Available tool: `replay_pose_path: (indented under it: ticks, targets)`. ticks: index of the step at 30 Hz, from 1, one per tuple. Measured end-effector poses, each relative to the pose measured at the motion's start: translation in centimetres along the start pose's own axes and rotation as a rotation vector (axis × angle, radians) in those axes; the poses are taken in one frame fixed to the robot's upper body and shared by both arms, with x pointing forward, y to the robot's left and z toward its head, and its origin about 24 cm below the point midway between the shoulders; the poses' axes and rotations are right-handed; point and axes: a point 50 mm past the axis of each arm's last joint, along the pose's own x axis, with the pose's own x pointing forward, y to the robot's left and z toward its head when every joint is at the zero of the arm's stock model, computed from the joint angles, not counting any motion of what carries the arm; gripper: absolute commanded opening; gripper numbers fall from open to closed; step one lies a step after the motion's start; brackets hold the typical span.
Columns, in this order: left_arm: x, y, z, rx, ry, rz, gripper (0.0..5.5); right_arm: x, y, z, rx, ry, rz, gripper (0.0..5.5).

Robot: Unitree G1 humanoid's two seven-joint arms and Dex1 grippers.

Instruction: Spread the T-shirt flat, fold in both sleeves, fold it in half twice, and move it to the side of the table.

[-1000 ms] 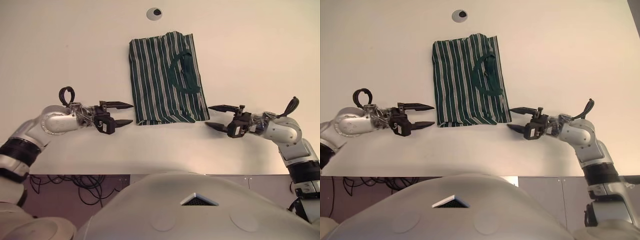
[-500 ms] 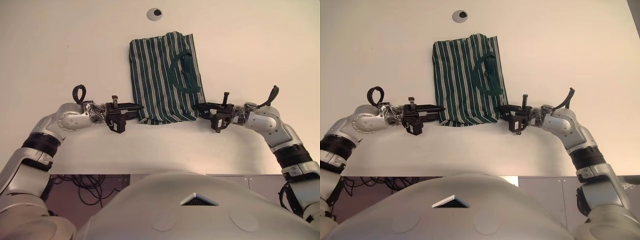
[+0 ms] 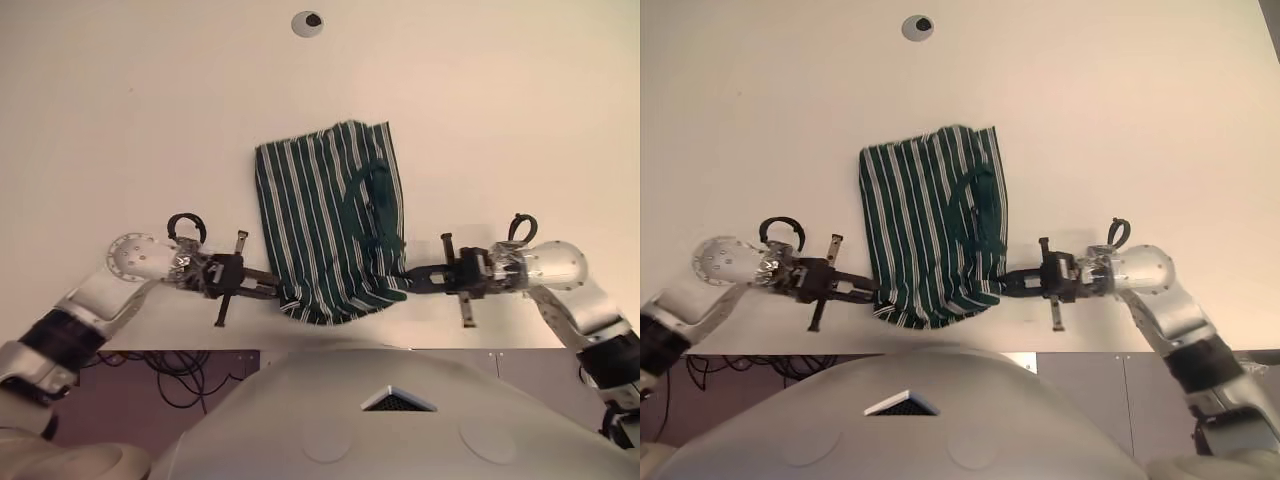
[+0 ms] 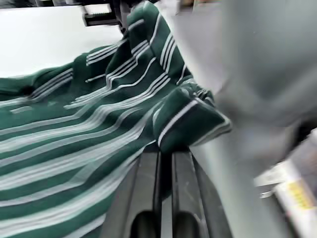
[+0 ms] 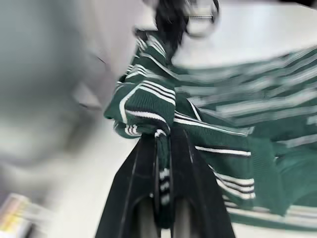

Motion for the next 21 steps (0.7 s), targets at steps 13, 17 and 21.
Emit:
replay_pose_path:
  ticks: [13,17,21]
  targets:
    - [-3.3,2.2,0.8,-0.146,-0.127,0.192,0.00,-0.4,-3.0,1.0,-0.036,0.043,-0.226,0.00]
    - [-4.8,4.3,1.3,-0.140,-0.222,0.316,0.00,-0.7,-5.5,1.9,-0.107,0.031,-0.369,0.00]
    - [-5.4,4.9,0.1,-0.189,-0.258,0.367,0.00,-0.6,-7.4,2.5,-0.166,0.053,-0.459,0.00]
